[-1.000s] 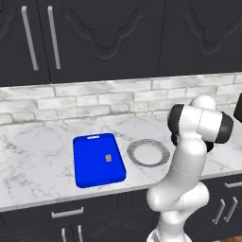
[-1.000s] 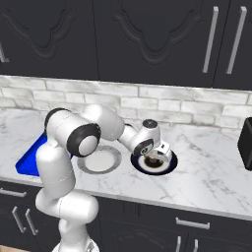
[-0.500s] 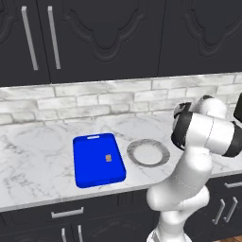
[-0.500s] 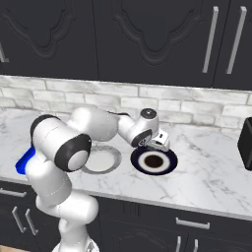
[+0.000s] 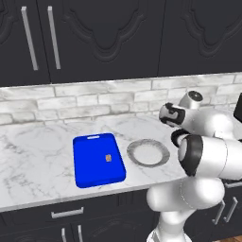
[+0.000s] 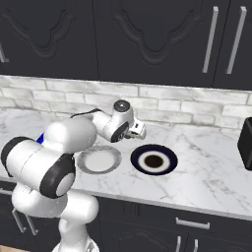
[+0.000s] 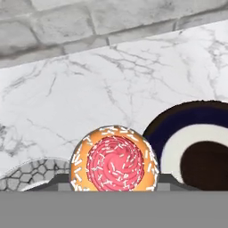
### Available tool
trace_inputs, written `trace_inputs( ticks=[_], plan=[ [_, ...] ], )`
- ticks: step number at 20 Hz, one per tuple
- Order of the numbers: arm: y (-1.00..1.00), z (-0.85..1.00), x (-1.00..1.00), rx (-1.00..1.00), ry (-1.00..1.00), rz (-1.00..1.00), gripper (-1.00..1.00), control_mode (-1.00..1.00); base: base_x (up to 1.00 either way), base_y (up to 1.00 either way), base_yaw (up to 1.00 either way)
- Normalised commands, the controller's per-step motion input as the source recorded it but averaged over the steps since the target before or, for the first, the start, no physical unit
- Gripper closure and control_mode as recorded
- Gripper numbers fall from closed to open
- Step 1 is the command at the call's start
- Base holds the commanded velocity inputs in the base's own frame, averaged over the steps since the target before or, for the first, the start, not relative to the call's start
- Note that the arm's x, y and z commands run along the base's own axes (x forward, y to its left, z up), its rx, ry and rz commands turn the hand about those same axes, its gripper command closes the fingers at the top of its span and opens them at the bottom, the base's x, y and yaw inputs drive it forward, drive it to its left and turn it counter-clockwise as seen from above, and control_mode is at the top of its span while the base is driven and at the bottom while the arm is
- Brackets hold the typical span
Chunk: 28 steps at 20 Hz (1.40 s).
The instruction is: Move the dessert items from the plates to the tray.
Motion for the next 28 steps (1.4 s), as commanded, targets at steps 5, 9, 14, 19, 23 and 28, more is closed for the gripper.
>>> trace_inputs(
  ticks=[5,9,14,19,23,28],
  plan=[
    [1.0,0.3,-0.37,-0.09,0.0,0.17,1.0,-1.0,0.0,0.0,0.0],
    [1.0,0.5,-0.31,-0.08,0.01,0.17,1.0,-1.0,0.0,0.0,0.0],
    [1.0,0.07,-0.44,-0.12,0.0,0.17,1.0,-1.0,0.0,0.0,0.0],
    [1.0,-0.21,-0.31,-0.13,0.0,0.15,1.0,-1.0,0.0,0.0,0.0],
    [1.0,-0.04,-0.13,-0.04,0.04,0.12,1.0,-1.0,0.0,0.0,0.0],
    [1.0,0.0,-0.01,0.0,0.11,0.1,1.0,-1.0,0.0,0.0,0.0]
  ],
)
